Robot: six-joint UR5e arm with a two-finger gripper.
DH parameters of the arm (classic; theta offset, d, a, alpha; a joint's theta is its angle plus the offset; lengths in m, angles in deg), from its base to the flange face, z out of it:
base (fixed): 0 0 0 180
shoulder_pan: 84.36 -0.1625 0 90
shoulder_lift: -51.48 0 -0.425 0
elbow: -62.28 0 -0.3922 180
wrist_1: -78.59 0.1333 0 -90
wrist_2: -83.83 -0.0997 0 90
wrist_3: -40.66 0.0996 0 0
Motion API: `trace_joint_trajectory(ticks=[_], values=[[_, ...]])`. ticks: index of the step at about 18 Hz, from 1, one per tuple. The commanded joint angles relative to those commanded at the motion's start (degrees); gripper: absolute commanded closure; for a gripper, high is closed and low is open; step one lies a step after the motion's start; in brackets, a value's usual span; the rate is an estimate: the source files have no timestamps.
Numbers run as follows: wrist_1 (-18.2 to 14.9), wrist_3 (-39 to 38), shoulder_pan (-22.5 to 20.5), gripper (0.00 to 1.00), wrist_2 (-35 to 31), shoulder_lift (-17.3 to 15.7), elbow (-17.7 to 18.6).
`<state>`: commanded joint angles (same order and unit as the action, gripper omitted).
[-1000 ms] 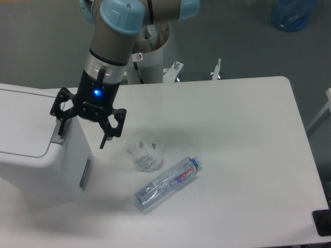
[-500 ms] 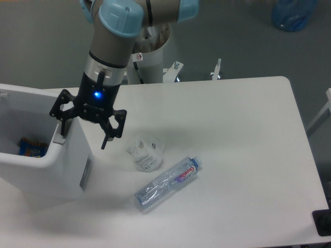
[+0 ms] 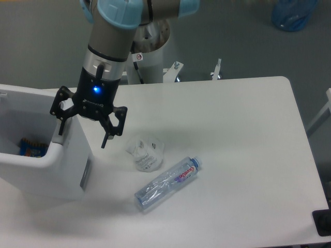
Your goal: Open the trash can
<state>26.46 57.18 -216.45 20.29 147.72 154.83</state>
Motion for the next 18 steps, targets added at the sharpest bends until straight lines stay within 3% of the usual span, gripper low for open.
trace_joint_trajectory(ticks=[7, 13, 15, 18], values=[[0.35, 19.31, -9.14, 0.00, -14.14, 2.46, 2.02], [0.18, 31.46, -17.58, 0.00, -16.44, 7.56, 1.94], [-0.26, 35.14, -18.99, 0.00, -17.14, 8.52, 2.02], [-0.09, 46.90, -19.97, 0.00, -21.96, 10.63, 2.37]])
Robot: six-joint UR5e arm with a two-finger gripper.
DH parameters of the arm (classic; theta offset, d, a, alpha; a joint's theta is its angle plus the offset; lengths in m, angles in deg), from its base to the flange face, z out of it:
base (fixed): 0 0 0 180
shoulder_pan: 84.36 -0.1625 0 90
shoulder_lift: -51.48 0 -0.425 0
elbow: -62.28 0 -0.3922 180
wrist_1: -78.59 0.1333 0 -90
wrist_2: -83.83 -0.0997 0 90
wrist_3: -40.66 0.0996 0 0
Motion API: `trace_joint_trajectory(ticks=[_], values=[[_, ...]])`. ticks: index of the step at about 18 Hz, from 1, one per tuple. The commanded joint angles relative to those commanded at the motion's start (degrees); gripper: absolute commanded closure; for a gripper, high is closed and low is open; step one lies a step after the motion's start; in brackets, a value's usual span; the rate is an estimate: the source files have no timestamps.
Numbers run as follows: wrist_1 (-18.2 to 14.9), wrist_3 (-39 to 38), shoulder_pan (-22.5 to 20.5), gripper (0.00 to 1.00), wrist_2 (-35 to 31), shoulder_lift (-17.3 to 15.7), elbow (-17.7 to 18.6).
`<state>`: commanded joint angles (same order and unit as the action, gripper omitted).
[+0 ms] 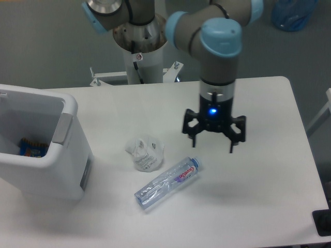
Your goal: Open the trash can
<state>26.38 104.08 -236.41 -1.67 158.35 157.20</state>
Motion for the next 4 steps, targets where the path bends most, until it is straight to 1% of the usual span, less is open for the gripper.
trace_joint_trajectory(ticks=[1, 4], values=[[0.09, 2.74, 0.00, 0.00, -1.67, 0.53, 0.00], [0.09, 4.08, 0.09, 0.00, -2.57, 1.06, 1.05]])
